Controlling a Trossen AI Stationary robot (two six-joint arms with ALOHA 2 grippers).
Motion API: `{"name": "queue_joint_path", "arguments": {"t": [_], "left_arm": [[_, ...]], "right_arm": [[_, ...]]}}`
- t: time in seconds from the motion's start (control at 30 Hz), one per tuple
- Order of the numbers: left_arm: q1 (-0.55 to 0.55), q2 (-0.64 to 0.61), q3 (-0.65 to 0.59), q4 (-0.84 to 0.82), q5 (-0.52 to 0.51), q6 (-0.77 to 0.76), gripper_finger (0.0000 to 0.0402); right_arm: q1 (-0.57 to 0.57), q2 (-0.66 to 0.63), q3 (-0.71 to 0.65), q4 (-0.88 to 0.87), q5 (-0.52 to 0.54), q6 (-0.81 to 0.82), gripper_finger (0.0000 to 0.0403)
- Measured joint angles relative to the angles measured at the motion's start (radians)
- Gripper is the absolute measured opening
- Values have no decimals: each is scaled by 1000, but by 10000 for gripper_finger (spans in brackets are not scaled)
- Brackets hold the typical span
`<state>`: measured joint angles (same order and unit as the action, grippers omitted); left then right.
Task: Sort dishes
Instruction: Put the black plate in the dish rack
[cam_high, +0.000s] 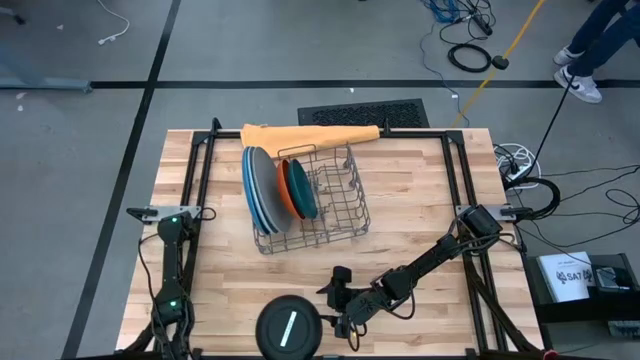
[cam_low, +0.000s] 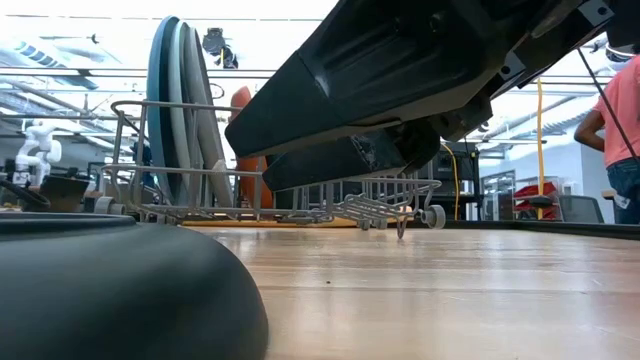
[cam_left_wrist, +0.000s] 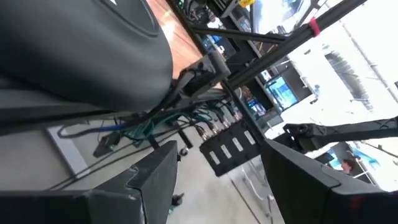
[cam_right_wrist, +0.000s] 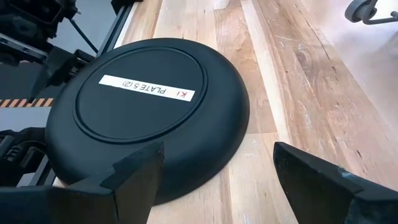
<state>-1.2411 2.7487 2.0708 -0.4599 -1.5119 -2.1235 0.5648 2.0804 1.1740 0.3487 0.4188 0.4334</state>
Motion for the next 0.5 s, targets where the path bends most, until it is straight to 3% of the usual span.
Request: {"name": "queue_joint_path", "arguments": {"t": [0.2, 0.5], "left_arm": [[-1, -1, 0, -3, 35, -11, 230], [3, -2, -25, 21, 13, 14, 183]], "right_arm": [[0, 0, 0, 0, -3, 0, 298], [-1, 0, 0, -2, -50, -16, 298]]}}
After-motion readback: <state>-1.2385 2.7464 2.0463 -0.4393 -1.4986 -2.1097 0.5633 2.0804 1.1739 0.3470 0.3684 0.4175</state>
